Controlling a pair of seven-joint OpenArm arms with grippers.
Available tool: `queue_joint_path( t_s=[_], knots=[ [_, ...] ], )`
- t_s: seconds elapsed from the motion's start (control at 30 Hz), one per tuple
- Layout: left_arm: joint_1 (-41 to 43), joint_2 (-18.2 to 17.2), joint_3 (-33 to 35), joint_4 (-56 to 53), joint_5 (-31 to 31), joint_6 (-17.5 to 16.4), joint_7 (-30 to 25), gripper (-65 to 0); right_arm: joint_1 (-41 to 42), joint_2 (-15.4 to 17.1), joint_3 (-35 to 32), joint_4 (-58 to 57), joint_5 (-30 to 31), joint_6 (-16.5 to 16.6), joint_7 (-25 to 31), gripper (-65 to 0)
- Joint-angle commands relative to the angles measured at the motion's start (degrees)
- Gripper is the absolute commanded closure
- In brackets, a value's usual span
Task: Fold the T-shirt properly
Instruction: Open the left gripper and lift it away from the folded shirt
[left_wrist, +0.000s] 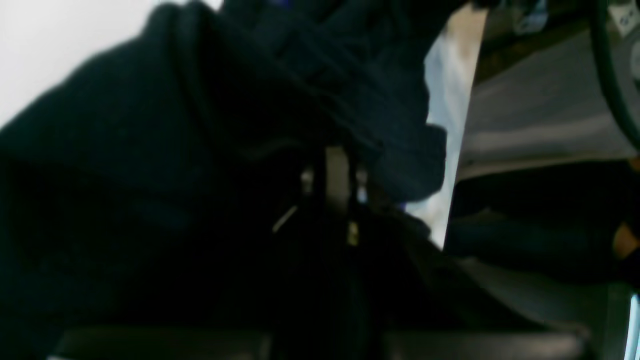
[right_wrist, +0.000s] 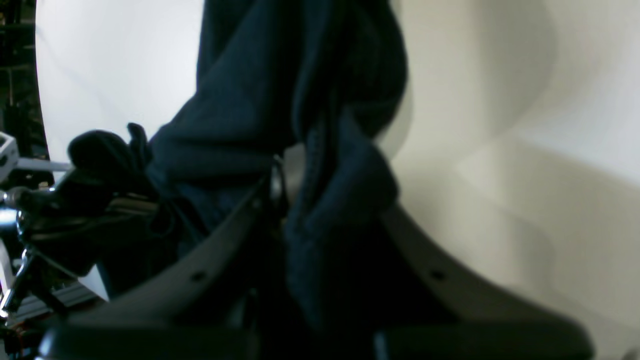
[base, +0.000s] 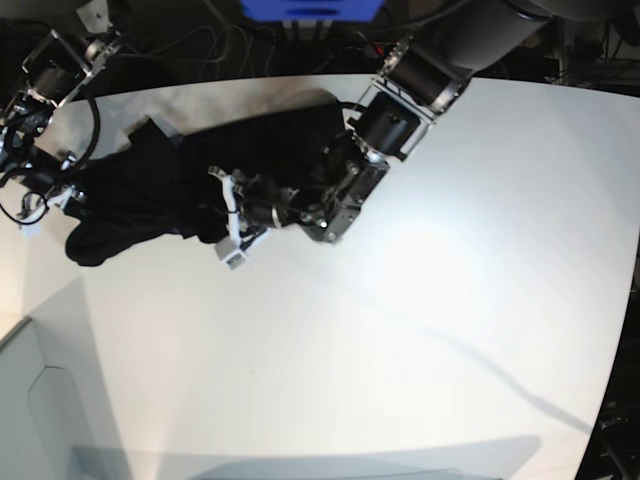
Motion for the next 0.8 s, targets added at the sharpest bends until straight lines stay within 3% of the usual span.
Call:
queue_joint_path(
  t_s=[0.0, 0.1, 0.3, 0.53, 0.77],
  knots=[
    [-0.55, 0.07, -0.24, -0.11, 4.42, 3.19, 0.03, -3.6, 0.78, 1.21, 0.14, 1.05, 1.34, 0.65, 0.53, 0.0],
    [0.95, -0.28, -0.42, 3.76, 2.84, 3.19, 0.03, -3.6, 0.78, 1.21, 0.14, 1.05, 1.34, 0.65, 0.53, 0.0],
    [3.67, -4.32, -0.33, 21.69, -9.29, 3.19, 0.03, -3.6, 0.78, 1.21, 0.14, 1.05, 1.34, 0.65, 0.53, 0.0],
    [5.87, -14.43, -0.5, 37.78, -23.97, 3.63, -0.59, -3.6, 0.78, 1.21, 0.14, 1.05, 1.34, 0.65, 0.53, 0.0],
    [14.4, -25.69, -0.59, 42.35, -26.0, 3.89, -0.59, -3.6, 0.69, 1.39, 0.06, 3.6, 1.34, 0.65, 0.62, 0.0]
  ],
)
